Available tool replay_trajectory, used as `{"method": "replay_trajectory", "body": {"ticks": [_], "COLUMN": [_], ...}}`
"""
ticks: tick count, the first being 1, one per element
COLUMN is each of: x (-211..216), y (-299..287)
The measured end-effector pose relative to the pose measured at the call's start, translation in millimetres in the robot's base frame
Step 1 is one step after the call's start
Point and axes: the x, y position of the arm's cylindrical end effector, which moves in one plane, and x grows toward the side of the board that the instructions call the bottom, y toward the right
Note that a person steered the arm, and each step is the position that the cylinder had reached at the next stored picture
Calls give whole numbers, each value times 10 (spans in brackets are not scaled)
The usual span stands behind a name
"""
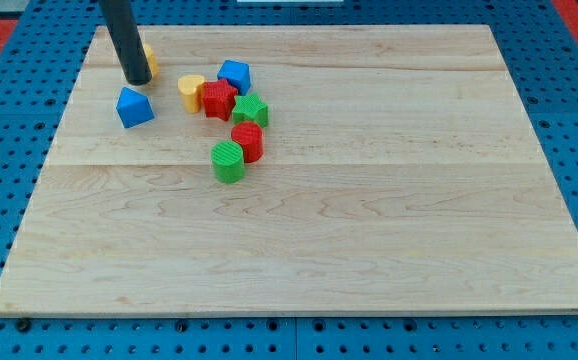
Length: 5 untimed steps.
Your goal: Push the yellow heart into the blue cube
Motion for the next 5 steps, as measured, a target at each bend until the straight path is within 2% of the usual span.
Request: {"method": "replay_trajectory", "body": {"ticks": [1,3,5], "x": [239,351,6], "y": [71,1249,1722]}}
